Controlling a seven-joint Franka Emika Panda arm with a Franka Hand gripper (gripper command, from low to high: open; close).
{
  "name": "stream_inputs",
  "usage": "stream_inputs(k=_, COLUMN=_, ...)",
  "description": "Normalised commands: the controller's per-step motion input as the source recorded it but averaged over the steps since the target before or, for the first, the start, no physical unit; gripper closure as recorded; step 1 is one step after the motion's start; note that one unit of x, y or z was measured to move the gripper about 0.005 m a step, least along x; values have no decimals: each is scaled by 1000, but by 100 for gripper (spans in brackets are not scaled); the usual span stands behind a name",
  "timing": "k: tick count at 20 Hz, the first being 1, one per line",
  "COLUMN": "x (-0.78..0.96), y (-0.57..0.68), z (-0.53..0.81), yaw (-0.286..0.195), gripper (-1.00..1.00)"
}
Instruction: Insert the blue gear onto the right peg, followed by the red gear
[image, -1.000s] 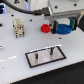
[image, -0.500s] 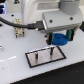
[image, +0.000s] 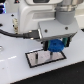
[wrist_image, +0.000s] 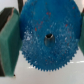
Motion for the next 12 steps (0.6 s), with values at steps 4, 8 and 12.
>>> stream_inputs(k=4, x=141, y=-83, z=-139, yaw=0, gripper=100)
stream_inputs(k=8, x=146, y=-44, z=-109, yaw=0, gripper=100)
stream_inputs(k=12, x=93, y=-47, z=-52, yaw=0, gripper=100)
